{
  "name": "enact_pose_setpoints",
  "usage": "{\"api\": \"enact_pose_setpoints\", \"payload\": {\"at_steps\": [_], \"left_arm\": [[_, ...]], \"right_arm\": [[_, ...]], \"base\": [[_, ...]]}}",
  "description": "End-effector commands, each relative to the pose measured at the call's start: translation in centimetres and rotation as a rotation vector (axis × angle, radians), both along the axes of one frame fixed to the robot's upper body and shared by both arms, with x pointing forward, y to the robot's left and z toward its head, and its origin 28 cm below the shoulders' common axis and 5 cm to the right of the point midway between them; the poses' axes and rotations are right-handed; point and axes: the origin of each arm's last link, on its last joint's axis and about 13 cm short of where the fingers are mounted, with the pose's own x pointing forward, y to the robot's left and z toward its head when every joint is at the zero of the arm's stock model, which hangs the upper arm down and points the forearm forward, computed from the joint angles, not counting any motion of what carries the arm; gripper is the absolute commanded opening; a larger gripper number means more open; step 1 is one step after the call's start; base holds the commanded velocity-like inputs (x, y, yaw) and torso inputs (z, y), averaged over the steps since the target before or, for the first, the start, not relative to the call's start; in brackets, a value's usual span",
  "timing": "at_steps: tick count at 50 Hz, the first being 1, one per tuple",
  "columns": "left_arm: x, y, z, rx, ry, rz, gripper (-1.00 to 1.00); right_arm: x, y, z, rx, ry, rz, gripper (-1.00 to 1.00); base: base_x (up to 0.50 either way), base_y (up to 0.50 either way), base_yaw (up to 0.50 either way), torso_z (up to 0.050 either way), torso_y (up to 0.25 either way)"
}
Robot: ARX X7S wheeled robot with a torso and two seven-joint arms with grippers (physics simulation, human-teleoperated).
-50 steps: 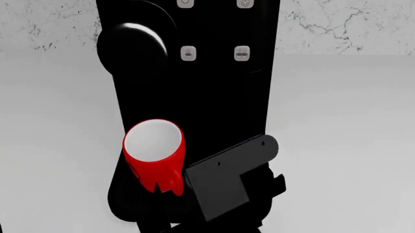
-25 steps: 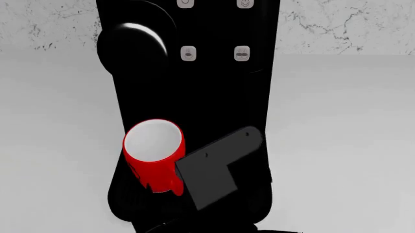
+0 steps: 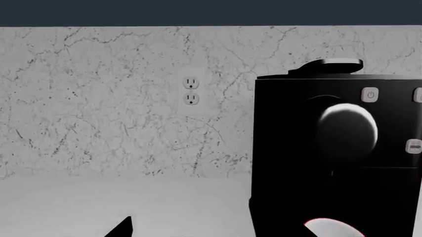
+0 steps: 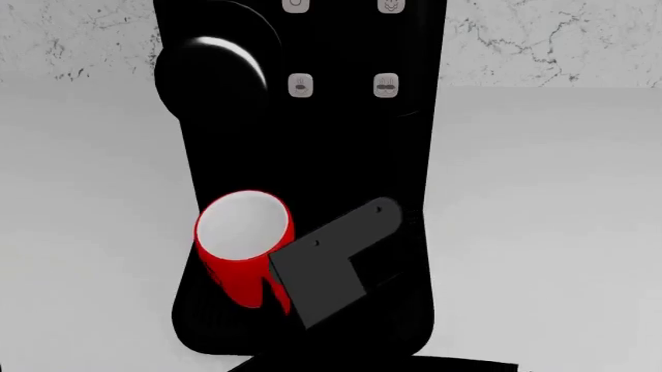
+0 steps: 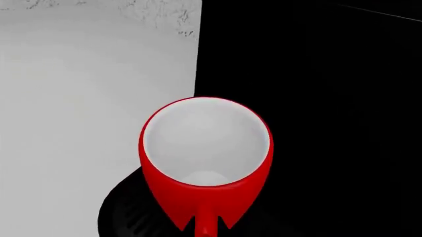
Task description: Pick the mug from under the coffee machine dispenser and place it on the counter.
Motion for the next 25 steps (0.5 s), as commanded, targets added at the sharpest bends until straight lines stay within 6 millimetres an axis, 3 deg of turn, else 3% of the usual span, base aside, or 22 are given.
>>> {"api": "enact_pose_setpoints", "payload": {"at_steps": [1,12,25], "left_arm": [[0.0,0.0,-0.2,0.000,0.007,0.002,1.00],[0.0,0.0,-0.2,0.001,0.007,0.006,1.00],[0.0,0.0,-0.2,0.000,0.008,0.007,1.00]], "right_arm": [[-0.5,0.2,0.8,-0.017,-0.032,0.019,-1.00],[-1.6,-0.1,2.0,-0.004,-0.068,0.015,-1.00],[-3.9,-2.7,2.9,0.031,-0.107,-0.088,-1.00]], "base": [[0.00,0.00,0.00,0.000,0.000],[0.00,0.00,0.00,0.000,0.000],[0.00,0.00,0.00,0.000,0.001]]}}
